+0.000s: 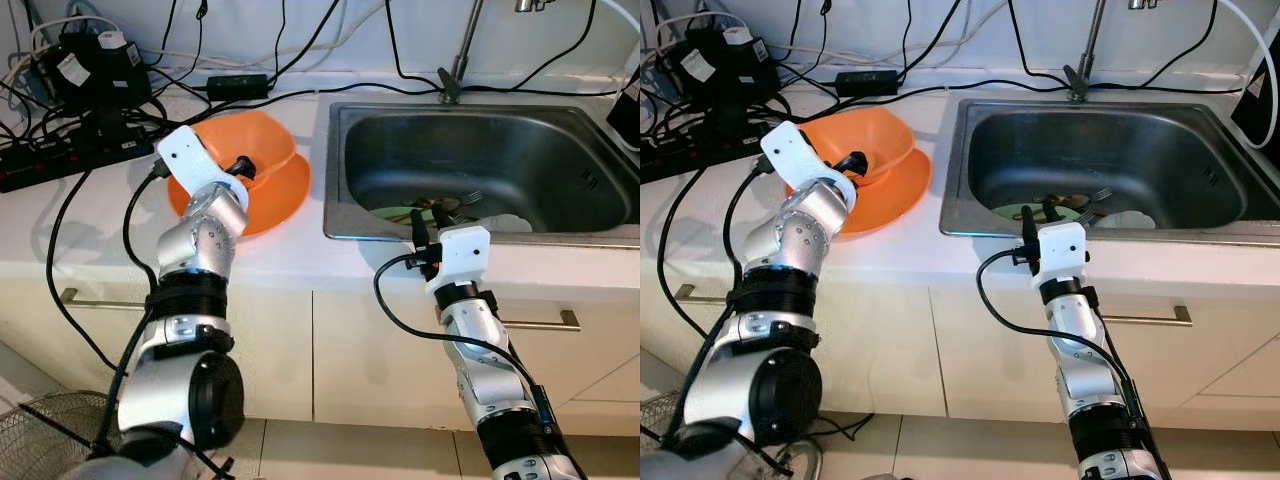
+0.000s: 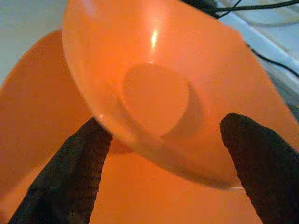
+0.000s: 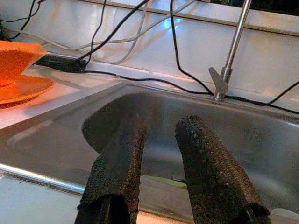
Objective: Kitchen organization
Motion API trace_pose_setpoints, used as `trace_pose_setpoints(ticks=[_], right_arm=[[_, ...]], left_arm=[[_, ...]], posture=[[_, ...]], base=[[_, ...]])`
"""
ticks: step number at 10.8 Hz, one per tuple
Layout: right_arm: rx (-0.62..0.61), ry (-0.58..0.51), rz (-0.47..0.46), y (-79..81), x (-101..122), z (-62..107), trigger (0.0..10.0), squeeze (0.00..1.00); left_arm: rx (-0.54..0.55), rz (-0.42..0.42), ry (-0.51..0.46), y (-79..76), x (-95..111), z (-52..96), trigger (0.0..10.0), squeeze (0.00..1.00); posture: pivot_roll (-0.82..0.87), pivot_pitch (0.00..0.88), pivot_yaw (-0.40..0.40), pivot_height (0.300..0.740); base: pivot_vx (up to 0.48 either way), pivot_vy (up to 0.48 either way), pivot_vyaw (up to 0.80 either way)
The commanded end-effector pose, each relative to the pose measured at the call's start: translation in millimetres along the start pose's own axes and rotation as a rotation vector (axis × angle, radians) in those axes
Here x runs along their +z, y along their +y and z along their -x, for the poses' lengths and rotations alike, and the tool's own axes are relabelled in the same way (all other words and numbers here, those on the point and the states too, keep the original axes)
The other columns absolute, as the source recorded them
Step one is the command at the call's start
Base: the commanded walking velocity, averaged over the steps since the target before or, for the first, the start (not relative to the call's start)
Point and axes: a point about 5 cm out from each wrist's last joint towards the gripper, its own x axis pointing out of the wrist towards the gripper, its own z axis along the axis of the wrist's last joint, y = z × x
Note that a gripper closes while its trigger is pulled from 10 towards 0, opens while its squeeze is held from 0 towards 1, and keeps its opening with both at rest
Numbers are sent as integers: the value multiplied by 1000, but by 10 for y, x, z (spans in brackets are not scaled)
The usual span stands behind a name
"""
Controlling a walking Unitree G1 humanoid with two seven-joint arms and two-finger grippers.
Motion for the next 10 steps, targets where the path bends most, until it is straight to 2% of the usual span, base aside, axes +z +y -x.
trace_pose_setpoints(ticks=[1, 2, 10], right_arm=[[0, 82, 0, 11, -140, 44, 10000, 0], [1, 81, 0, 12, -139, 43, 10000, 0], [11, 78, 1, 29, -134, 23, 10000, 0]], left_arm=[[-5, -8, -21, -33, 62, -12, 8392, 0], [3, -5, -27, -15, 60, -25, 0, 0], [34, -12, -32, 90, -27, -45, 0, 0]], posture=[[42, 0, 63, 740], [43, 0, 62, 740], [39, 0, 63, 740]], base=[[0, 0, 0], [0, 0, 0], [0, 0, 0]])
